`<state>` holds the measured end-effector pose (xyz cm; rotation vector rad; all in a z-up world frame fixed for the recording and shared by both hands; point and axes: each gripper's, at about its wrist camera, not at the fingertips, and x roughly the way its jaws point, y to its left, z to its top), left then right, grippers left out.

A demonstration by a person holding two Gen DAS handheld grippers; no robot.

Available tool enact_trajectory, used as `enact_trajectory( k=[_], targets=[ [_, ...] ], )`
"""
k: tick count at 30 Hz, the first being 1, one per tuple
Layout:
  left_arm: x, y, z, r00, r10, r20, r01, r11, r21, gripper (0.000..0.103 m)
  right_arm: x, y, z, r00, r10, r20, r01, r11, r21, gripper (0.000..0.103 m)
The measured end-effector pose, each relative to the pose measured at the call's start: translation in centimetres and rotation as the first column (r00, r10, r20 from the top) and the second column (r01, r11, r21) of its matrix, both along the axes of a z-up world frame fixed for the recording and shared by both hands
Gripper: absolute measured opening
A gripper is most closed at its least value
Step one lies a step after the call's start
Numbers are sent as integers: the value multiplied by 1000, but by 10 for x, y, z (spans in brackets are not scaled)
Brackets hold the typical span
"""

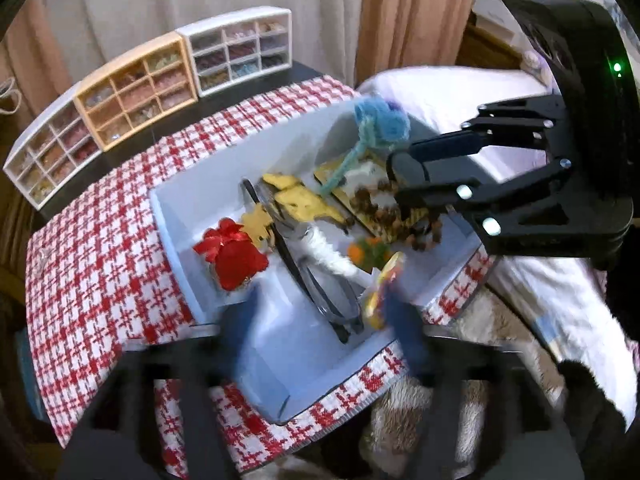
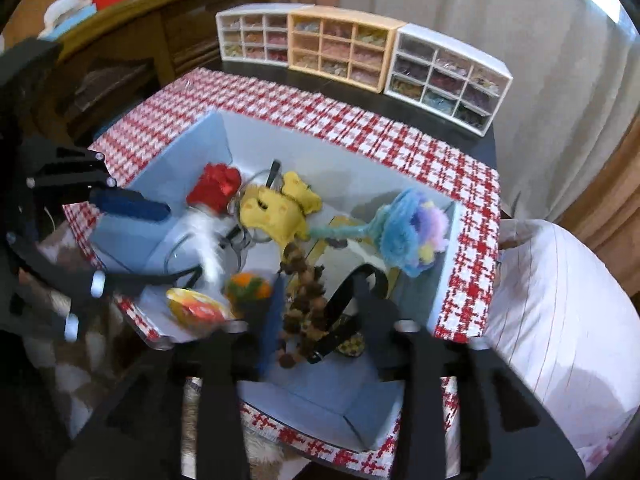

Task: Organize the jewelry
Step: 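Lift both open tools up out of the white box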

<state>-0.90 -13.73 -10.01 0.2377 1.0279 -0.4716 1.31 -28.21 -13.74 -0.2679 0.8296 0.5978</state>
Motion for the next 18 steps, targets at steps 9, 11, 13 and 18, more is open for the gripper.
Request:
enact_trajectory(
  k=[9,11,13,18],
  targets=[
    [-19,21,63,967,94,238,-73,993,-98,99,-1,-35,48,985,-148,91,131,977,169,96],
    [-20,30,76,949,134,287,-104,987,-120,99,-2,-32,55,981,-147,124,124,977,175,96],
    [-19,39,89,923,183,339,-148,981,-125,99,-1,-28,59,979,-140,146,111,976,188,96],
    [-16,64,105,883,263,389,-219,964,-153,99,6,-8,64,979,-117,167,78,971,225,96]
  ],
)
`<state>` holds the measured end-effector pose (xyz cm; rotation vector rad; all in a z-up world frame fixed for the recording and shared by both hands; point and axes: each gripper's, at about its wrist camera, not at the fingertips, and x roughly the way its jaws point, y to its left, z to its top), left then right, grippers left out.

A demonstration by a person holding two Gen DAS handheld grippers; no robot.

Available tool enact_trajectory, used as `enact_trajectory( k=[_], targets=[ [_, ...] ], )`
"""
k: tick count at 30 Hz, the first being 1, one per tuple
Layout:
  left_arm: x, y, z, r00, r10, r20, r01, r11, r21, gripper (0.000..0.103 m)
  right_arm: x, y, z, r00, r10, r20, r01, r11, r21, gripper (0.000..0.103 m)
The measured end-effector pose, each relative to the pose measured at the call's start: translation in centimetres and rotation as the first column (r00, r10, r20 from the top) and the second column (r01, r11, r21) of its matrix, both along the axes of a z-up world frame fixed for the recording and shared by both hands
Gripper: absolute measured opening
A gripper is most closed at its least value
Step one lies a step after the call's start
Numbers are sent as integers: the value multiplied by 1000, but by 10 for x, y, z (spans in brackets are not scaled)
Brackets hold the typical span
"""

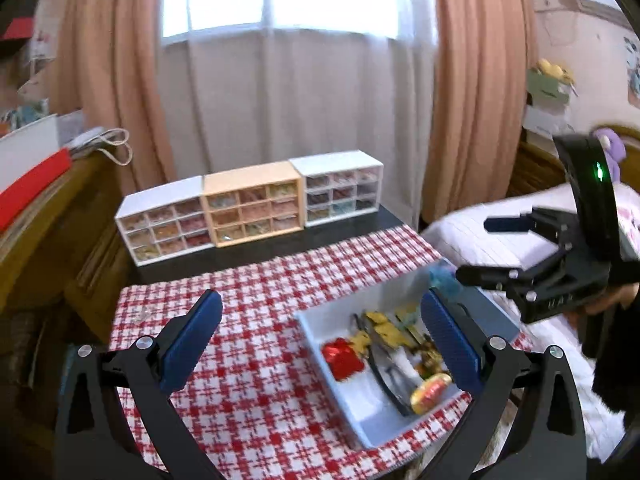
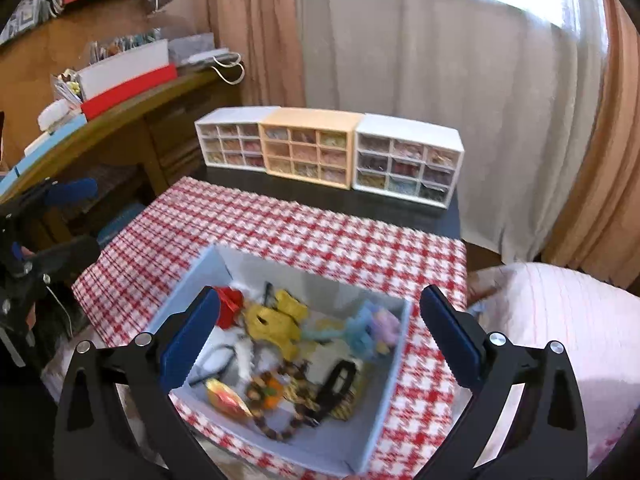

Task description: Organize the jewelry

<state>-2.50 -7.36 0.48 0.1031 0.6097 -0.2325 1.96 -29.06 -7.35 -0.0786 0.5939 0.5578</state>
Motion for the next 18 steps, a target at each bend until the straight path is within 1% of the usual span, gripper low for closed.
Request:
enact_trajectory(
  k=[3,6,7,9,11,12,14,15,18],
  targets=[
    [10,18,-4,999,41,-19,-41,999,-14,99,12,17,-2,1000,-10,-9,10,1000,-16,96],
    [19,36,-11,994,110,-26,-109,994,17,99,29,34,-8,998,-67,-4,67,995,-70,96],
    [20,41,-12,991,136,-21,-135,990,26,99,34,37,-11,997,-81,-4,81,994,-72,96],
    [25,55,-19,978,206,-13,-206,977,49,99,46,41,-17,994,-106,-25,104,993,-54,96],
    [31,70,-28,966,260,-16,-258,964,59,99,63,42,-24,990,-125,-72,124,992,-7,96],
    [33,78,-34,959,281,-26,-279,959,54,99,71,43,-27,988,-127,-91,129,991,20,96],
    [36,92,-44,946,318,-58,-316,948,48,99,83,44,-31,986,-128,-109,134,990,46,96],
    [38,99,-51,936,343,-78,-339,939,51,99,88,46,-32,985,-133,-111,138,989,44,96],
    [42,121,-70,907,403,-119,-398,915,66,99,105,53,-38,982,-160,-104,161,987,-6,96]
  ],
)
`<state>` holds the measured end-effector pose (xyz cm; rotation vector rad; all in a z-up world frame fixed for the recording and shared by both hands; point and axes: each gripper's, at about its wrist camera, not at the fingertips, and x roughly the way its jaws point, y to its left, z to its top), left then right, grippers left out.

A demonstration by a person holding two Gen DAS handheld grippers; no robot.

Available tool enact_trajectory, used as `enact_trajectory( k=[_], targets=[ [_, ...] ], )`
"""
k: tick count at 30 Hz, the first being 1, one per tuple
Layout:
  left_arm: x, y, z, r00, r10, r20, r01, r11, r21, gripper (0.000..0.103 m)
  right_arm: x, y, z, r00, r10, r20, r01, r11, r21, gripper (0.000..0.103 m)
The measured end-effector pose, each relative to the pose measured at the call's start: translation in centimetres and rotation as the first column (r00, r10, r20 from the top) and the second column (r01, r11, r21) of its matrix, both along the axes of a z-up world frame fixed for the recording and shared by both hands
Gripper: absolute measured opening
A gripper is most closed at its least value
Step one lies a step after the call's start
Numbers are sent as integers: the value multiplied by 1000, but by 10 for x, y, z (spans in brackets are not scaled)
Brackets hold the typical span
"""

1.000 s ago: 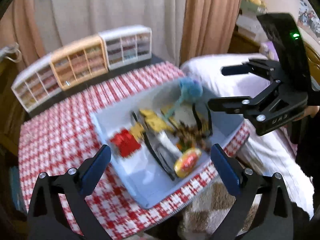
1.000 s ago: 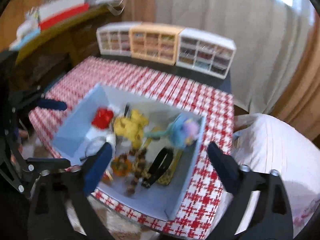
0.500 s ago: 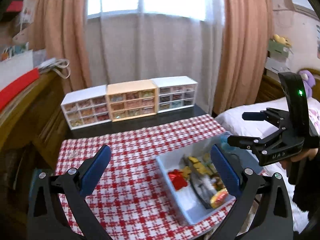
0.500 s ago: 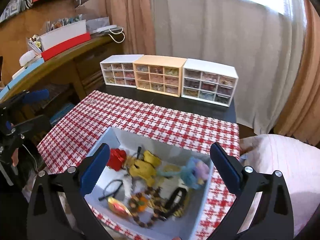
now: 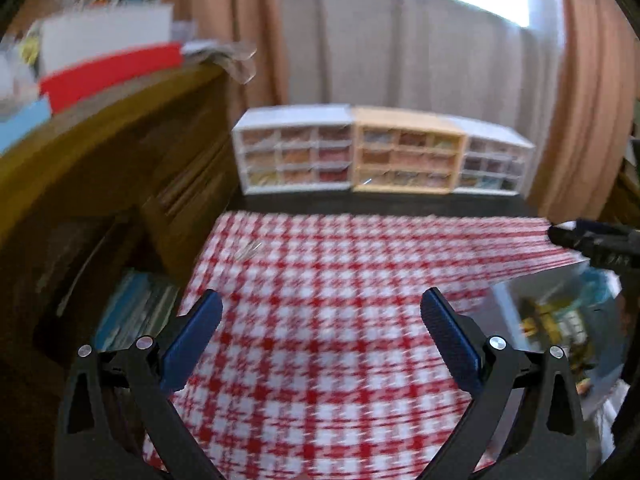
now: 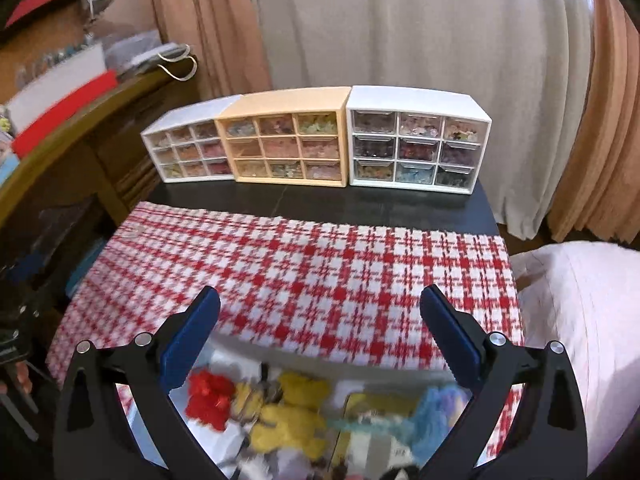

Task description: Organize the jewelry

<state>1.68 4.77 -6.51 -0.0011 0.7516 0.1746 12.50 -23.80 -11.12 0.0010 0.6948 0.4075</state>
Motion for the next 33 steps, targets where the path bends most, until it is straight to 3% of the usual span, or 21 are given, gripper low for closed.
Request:
enact_trajectory(
  k=[2,5,11,15,18,24,33],
  targets=[
    [1,15,-10,999,46,-24,-46,999,-8,99,9,3,-6,1000,-30,-4,30,999,-41,96],
    [9,36,-25,991,120,-61,-122,992,-35,99,19,-1,-14,997,-63,-44,62,998,-25,96],
    [52,47,-50,987,111,-121,-123,987,-100,99,31,-12,-26,988,-93,-124,97,995,31,96],
    [78,45,-68,984,113,-141,-131,983,-131,99,32,-14,-27,987,-99,-130,105,994,41,96],
    [91,43,-89,975,110,-194,-138,981,-134,99,30,-13,-25,989,-102,-110,106,994,36,96],
    [101,29,-96,966,106,-238,-117,993,-31,100,28,-14,-22,990,-117,-83,121,992,46,96],
    [103,28,-96,966,105,-237,-117,992,-39,100,31,-12,-26,988,-116,-106,120,992,29,96]
  ],
)
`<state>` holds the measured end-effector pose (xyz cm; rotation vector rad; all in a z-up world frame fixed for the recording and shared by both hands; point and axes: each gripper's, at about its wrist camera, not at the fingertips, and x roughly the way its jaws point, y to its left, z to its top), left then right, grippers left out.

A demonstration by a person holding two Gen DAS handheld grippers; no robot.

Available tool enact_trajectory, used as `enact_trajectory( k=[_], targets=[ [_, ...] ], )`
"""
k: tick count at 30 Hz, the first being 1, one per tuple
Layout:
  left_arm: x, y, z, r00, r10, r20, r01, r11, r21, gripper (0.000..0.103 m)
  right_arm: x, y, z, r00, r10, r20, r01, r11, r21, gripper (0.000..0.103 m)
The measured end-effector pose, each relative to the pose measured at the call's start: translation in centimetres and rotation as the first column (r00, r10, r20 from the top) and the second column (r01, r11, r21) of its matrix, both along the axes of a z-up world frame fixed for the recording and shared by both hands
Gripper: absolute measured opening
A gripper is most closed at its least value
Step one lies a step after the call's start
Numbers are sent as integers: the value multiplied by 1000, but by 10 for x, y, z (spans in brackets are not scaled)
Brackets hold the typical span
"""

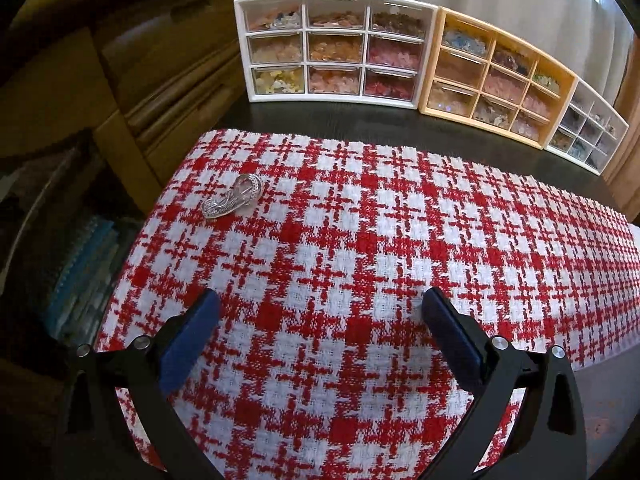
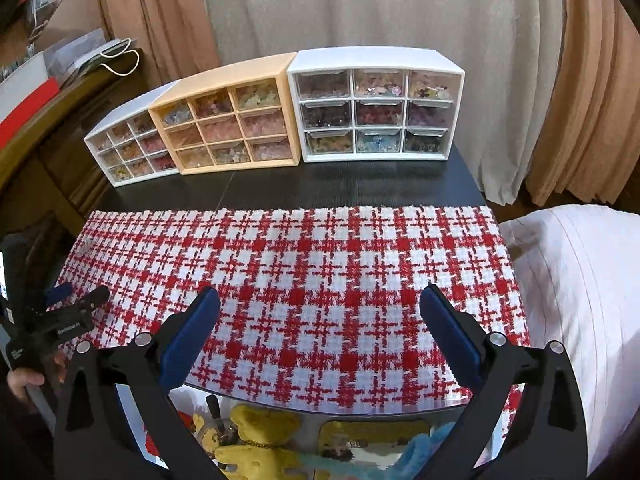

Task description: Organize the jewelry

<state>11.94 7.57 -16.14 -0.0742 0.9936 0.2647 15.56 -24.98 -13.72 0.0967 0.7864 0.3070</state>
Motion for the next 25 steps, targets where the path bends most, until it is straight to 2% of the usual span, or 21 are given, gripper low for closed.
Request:
enact_trajectory(
  k=[7,11,12,13,14,16,25],
  targets=[
    [-1,2,1,1000,0,0,0,1000,0,100,8,7,-8,999,19,-33,-20,999,-29,96],
    [-1,2,0,1000,0,1,0,1000,-1,100,11,12,-9,999,33,-23,-34,999,-35,96],
    [-1,2,0,1000,0,1,0,1000,-1,100,9,12,-9,1000,22,16,-21,999,-37,96],
    [-1,2,1,1000,0,1,0,1000,-1,100,2,13,-11,996,10,92,-4,998,-63,96],
    [-1,2,0,1000,0,1,0,1000,-1,100,-2,17,-17,995,16,102,-6,996,-92,96],
    [-1,2,0,1000,0,1,0,1000,-1,100,-1,15,-21,996,25,81,-22,999,-40,96],
    [-2,2,1,1000,0,1,0,1000,0,100,6,13,-19,998,18,61,-16,1000,-23,96]
  ],
)
